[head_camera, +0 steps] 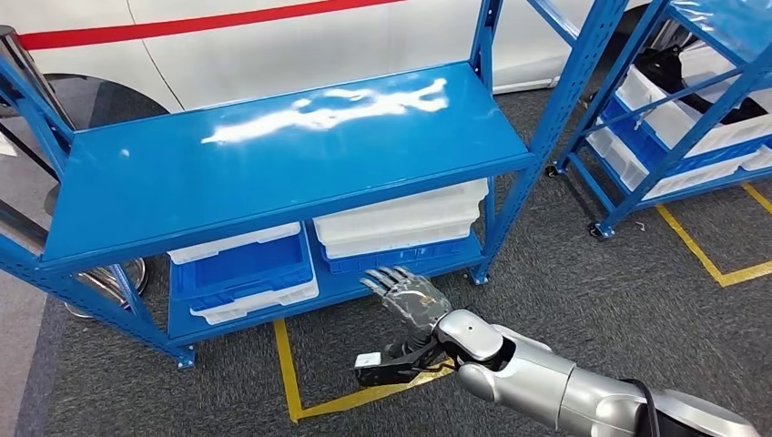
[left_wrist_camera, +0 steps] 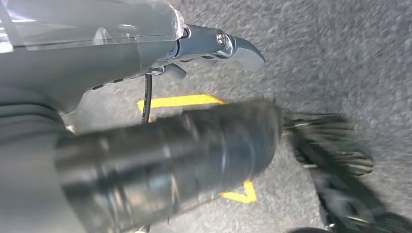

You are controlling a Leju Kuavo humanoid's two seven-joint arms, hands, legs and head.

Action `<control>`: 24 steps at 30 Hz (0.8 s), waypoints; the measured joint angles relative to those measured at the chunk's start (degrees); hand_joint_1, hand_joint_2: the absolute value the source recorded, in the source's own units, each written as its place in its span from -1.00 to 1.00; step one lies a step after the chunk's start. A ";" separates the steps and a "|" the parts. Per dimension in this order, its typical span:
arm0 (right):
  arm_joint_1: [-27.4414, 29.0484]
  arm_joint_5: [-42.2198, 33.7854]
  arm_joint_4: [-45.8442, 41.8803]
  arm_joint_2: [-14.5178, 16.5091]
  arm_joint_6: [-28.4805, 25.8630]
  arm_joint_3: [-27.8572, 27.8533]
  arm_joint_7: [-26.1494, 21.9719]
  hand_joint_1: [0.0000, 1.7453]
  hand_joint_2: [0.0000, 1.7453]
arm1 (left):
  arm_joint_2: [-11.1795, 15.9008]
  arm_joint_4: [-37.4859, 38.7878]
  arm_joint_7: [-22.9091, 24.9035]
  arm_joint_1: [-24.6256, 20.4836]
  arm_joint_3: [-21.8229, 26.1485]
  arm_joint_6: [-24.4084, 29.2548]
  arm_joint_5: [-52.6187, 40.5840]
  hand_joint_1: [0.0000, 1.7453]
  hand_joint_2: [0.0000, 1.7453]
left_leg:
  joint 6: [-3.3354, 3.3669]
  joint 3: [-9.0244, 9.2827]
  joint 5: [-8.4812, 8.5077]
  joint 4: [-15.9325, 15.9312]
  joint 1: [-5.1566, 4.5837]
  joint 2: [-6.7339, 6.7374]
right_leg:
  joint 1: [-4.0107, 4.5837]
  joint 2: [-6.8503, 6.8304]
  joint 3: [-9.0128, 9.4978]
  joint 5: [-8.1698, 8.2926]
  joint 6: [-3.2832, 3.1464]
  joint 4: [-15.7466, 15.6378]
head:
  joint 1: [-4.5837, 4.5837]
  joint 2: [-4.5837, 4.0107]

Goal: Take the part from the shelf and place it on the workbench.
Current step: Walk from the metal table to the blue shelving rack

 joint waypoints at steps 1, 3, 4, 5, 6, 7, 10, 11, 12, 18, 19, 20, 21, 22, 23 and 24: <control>0.67 -1.43 4.22 0.85 0.94 -1.34 0.61 -1.00 1.00 | -0.16 0.01 0.18 0.12 -0.03 0.17 0.30 -1.00 1.00 | -0.39 -1.36 -2.15 -1.34 0.27 0.03 | -0.16 -0.16 1.84 -0.93 0.18 -0.55 | 0.00 0.00; 2.14 -3.79 12.30 2.59 2.65 -4.40 1.64 -1.00 1.00 | -0.45 0.02 0.49 0.36 -0.10 0.55 0.80 -1.00 1.00 | -0.97 -3.18 0.38 -6.52 0.87 0.14 | -0.42 -0.52 4.94 -3.22 0.71 -0.89 | 0.00 0.00; 2.99 -4.43 15.88 3.21 3.13 -5.73 1.97 -1.00 1.00 | -0.62 0.02 0.60 0.55 -0.17 0.70 1.00 -1.00 1.00 | -1.07 -4.08 6.05 -10.13 1.07 0.29 | -0.44 -0.70 6.23 -4.58 1.04 -0.42 | 0.00 0.00; 3.85 -4.81 18.79 3.81 3.33 -6.74 2.15 -1.00 1.00 | -0.79 0.01 0.72 0.78 -0.35 0.84 1.19 -1.00 1.00 | -0.93 -4.63 11.65 -12.54 1.15 0.58 | -0.38 -0.78 6.94 -5.97 1.45 0.25 | 0.00 0.00; 4.66 -5.13 21.12 4.21 3.42 -7.62 2.23 -1.00 1.00 | -0.99 0.01 0.82 0.99 -0.73 1.07 1.54 -1.00 1.00 | -0.60 -5.12 16.09 -13.70 1.06 0.79 | -0.29 -0.82 7.41 -7.44 1.89 1.01 | 0.04 0.00; 5.39 -5.59 23.01 4.64 3.48 -8.66 2.31 -1.00 1.00 | -1.20 -0.02 0.97 1.15 -1.43 1.40 2.09 -1.00 1.00 | -0.11 -5.54 18.26 -13.75 0.85 0.99 | -0.26 -0.77 7.86 -8.76 2.37 1.77 | 0.05 0.00; 6.74 -7.46 26.13 5.92 3.76 -12.31 2.35 -1.00 1.00 | -1.63 -0.34 1.37 0.72 -4.26 2.85 4.80 -1.00 1.00 | 1.46 -5.25 17.21 -12.21 0.65 1.07 | -0.62 -0.65 8.47 -11.49 3.50 3.25 | 0.02 0.00; 7.09 -8.13 26.97 6.27 3.95 -13.48 2.30 -1.00 1.00 | -1.74 -0.58 1.48 0.48 -5.16 3.43 5.87 -1.00 1.00 | 1.87 -5.02 16.97 -12.37 0.69 1.06 | -0.70 -0.58 7.72 -12.64 3.63 5.06 | 0.01 0.00; 7.68 -8.89 27.88 6.64 4.19 -14.69 2.26 -1.00 1.00 | -1.86 -0.91 1.63 0.25 -6.14 4.07 7.09 -1.00 0.50 | 2.26 -4.82 16.73 -12.52 0.67 1.02 | -0.76 -0.50 5.92 -14.30 3.65 8.41 | 0.01 0.00; 13.48 -13.12 32.60 7.87 5.29 -20.12 2.21 -1.00 -0.50 | -3.15 -3.71 2.65 -0.81 -12.51 7.53 13.38 -1.00 -1.00 | 2.93 -3.52 15.22 -12.53 -0.19 0.04 | -0.51 -0.24 -3.21 -11.32 3.00 15.36 | 0.02 0.00; 14.26 -13.77 33.18 8.03 5.39 -20.84 2.18 -1.00 -1.00 | -3.45 -4.25 2.81 -0.99 -13.44 8.09 14.35 -1.00 -1.00 | 2.86 -3.24 15.04 -12.51 -0.25 0.00 | -0.30 -0.24 -2.53 -8.68 2.58 11.87 | 0.02 0.00; 14.98 -14.48 33.76 8.22 5.60 -21.71 2.14 -1.00 -1.00 | -3.74 -4.86 2.96 -1.24 -14.48 8.68 15.45 -1.00 -1.00 | 2.73 -3.05 14.89 -12.44 -0.37 -0.04 | -0.08 -0.26 -1.92 -6.74 2.23 8.92 | 0.02 0.00; 15.72 -15.20 34.29 8.46 5.85 -22.67 2.10 -1.00 -1.00 | -4.02 -5.49 3.13 -1.48 -15.60 9.29 16.57 -1.00 -1.00 | 2.53 -2.95 14.82 -12.43 -0.43 -0.05 | 0.14 -0.27 -1.56 -5.65 1.94 7.02 | 0.01 0.00; 16.50 -15.93 34.74 8.75 6.10 -23.68 2.05 -1.00 -1.00 | -4.28 -6.12 3.28 -1.66 -16.75 9.88 17.70 -1.00 -1.00 | 2.35 -2.93 14.65 -12.39 -0.53 -0.06 | 0.24 -0.25 -1.49 -5.39 1.81 6.23 | 0.02 0.00; 17.27 -16.67 35.08 9.12 6.30 -24.74 2.02 -1.00 -1.00 | -4.51 -6.70 3.46 -1.77 -18.04 10.49 18.84 -1.00 -1.00 | 2.36 -2.88 14.37 -12.38 -0.59 -0.06 | 0.28 -0.21 -1.53 -5.29 1.84 5.99 | 0.01 0.00; 18.00 -17.35 35.28 9.44 6.41 -25.68 2.00 -1.00 -1.00 | -4.70 -7.15 3.66 -1.77 -19.27 11.05 19.86 -1.00 -1.00 | 2.39 -2.82 14.30 -12.46 -0.56 -0.01 | 0.32 -0.13 -1.52 -5.24 1.85 5.91 | 0.01 0.00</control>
